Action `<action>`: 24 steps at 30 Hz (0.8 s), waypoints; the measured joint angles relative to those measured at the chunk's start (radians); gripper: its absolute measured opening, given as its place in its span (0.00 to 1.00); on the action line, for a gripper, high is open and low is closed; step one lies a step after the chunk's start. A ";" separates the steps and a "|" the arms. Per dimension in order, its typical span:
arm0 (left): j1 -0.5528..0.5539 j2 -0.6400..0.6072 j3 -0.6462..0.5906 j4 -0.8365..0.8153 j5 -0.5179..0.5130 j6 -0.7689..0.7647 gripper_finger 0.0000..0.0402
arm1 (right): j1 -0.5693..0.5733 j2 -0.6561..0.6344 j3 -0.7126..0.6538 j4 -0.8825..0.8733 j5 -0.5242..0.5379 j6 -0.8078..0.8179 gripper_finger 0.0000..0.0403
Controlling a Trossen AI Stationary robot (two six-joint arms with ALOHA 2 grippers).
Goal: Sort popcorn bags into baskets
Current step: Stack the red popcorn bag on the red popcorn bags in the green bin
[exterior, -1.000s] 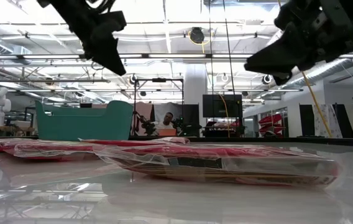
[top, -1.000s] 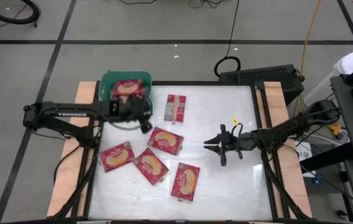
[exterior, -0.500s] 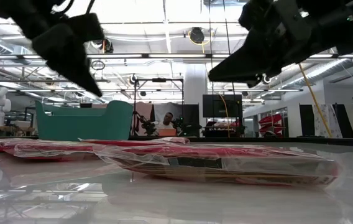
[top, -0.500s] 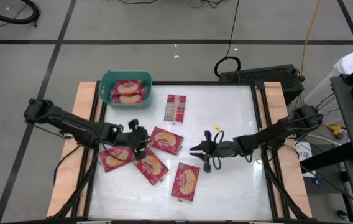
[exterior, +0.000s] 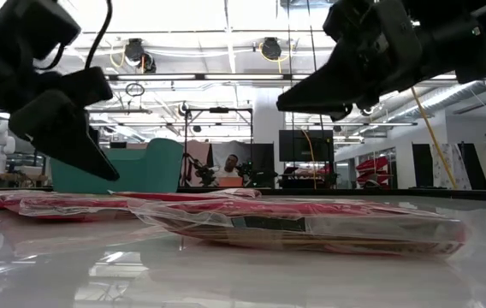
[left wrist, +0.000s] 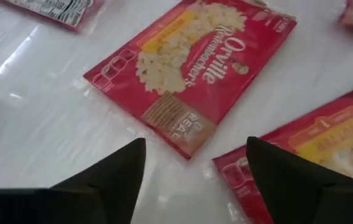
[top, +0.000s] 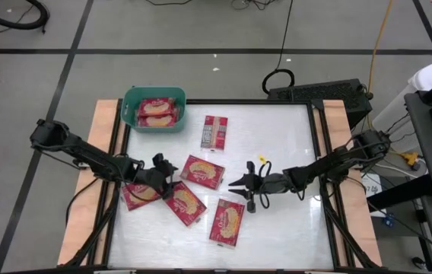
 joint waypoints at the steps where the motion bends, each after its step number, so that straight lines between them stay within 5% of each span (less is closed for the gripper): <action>1: 0.006 0.000 -0.019 0.025 -0.001 -0.004 0.71 | 0.000 0.002 0.000 -0.001 0.000 -0.002 0.19; 10: 0.044 0.040 -0.074 0.152 0.024 0.007 0.60 | -0.003 0.001 0.000 0.020 0.000 -0.038 0.19; 19: 0.093 0.218 -0.072 0.315 0.051 0.070 0.49 | -0.019 0.001 -0.001 0.050 0.000 -0.059 0.19; 24: 0.116 0.269 -0.072 0.442 0.074 0.195 0.34 | -0.019 0.001 -0.001 0.049 0.000 -0.061 0.19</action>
